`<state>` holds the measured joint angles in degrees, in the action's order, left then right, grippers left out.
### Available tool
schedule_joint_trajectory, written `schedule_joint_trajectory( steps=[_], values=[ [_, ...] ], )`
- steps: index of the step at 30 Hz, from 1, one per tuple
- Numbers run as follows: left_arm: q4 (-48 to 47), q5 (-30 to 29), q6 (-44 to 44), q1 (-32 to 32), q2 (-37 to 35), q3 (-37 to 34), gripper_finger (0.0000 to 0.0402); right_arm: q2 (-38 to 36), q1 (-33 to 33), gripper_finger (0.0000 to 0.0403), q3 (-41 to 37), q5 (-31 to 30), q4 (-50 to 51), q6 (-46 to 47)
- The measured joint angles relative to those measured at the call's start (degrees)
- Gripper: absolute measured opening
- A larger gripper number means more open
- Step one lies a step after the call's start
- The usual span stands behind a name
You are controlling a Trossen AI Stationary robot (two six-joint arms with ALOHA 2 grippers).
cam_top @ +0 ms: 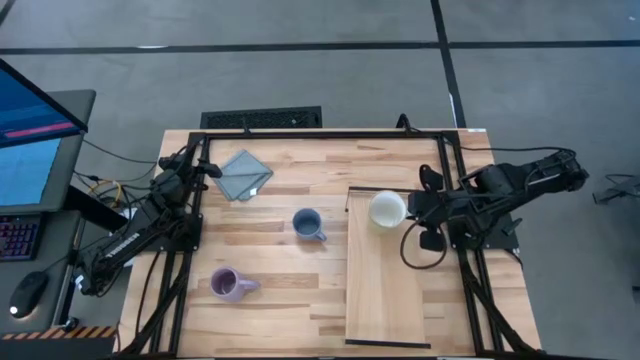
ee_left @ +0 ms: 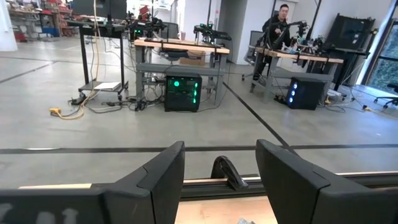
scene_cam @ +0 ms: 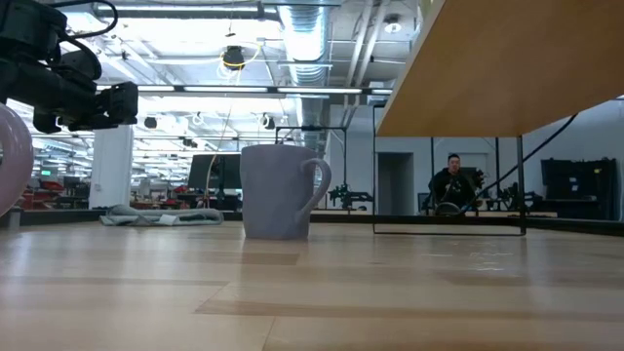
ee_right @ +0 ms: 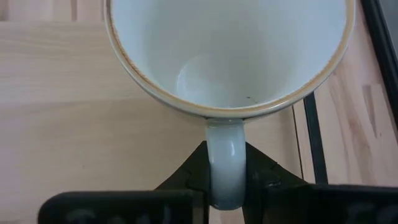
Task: Stack small to large cups/mugs on shelf
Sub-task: Put the yellow mug on the shelf
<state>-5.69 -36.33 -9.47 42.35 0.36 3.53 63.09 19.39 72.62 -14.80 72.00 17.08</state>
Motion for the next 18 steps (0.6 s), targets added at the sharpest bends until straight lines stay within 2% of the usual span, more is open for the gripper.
schedule_joint_trajectory(
  steps=[8, 18],
  values=[
    [0.0, 0.0, 0.0, 0.0, 0.0, 0.0, 0.0189, 0.0, -0.9, 0.0064, 0.0, 1.2, 1.0, -1.1],
    [0.0, 0.0, -0.7, 0.0, 0.0, 0.0, 0.0189, -1.5, -1.2, 0.0064, -3.6, 1.3, -0.9, -1.3]
  ],
)
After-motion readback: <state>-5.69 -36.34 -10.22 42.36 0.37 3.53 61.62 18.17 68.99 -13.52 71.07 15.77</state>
